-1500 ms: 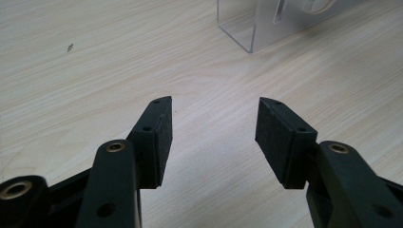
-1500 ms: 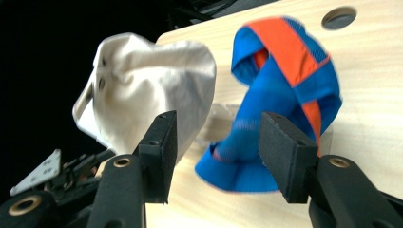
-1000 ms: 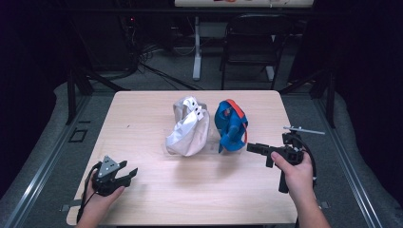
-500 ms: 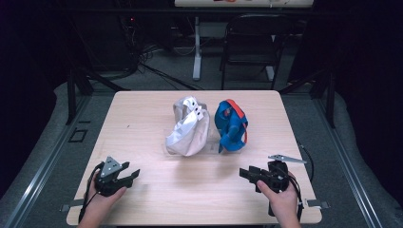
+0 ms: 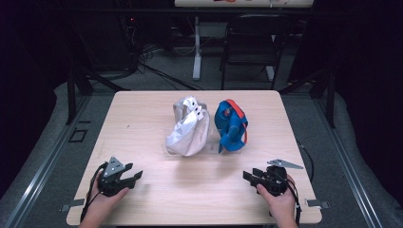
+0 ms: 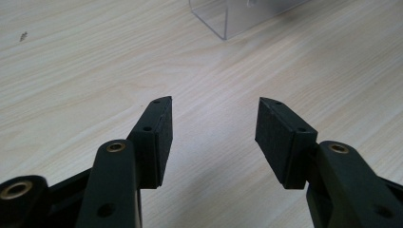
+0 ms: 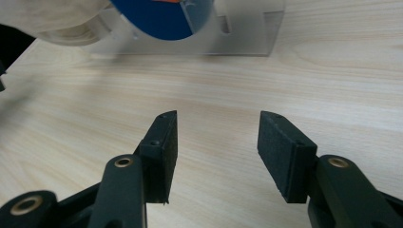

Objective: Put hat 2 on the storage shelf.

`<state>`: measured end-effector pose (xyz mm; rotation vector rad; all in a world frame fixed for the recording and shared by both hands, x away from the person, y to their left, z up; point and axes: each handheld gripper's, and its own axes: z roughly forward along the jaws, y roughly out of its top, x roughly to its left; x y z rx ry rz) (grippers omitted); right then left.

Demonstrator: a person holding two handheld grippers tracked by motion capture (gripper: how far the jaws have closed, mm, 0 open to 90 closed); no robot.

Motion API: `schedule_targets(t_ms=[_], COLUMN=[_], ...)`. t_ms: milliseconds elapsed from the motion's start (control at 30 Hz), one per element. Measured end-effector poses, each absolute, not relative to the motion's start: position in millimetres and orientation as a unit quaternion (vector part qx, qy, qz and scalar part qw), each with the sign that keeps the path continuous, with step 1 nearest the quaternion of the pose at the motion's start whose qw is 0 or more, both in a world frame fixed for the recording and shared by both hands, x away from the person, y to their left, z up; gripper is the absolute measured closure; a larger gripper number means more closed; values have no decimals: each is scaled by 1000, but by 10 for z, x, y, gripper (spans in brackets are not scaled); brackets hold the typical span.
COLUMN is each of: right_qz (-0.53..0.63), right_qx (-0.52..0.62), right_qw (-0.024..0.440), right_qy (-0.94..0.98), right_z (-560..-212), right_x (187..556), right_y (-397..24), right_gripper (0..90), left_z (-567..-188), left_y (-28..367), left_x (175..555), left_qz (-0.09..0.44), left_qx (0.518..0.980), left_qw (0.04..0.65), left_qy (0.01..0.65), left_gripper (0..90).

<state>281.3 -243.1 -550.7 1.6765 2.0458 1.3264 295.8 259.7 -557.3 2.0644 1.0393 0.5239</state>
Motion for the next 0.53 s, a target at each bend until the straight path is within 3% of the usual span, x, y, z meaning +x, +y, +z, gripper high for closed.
schedule_targets(t_ms=[300,467,533], right_qz=[443,456,477], right_qx=[586,599,607], right_qw=[112,87,57], right_qy=[669,652,633], right_z=[-5559,-5562,-5556], right_x=[2840,2850,2853], right_y=[-2513,-2558,-2603], right_gripper=[492,495,496], left_z=[-5598,-5591,-5583], left_y=[2499,2497,2492], left_x=[2963,2950,2943], left_qz=[195,194,193], left_qx=[817,817,817], left_qw=[375,378,378], left_qy=[393,391,391], left_gripper=[477,484,485])
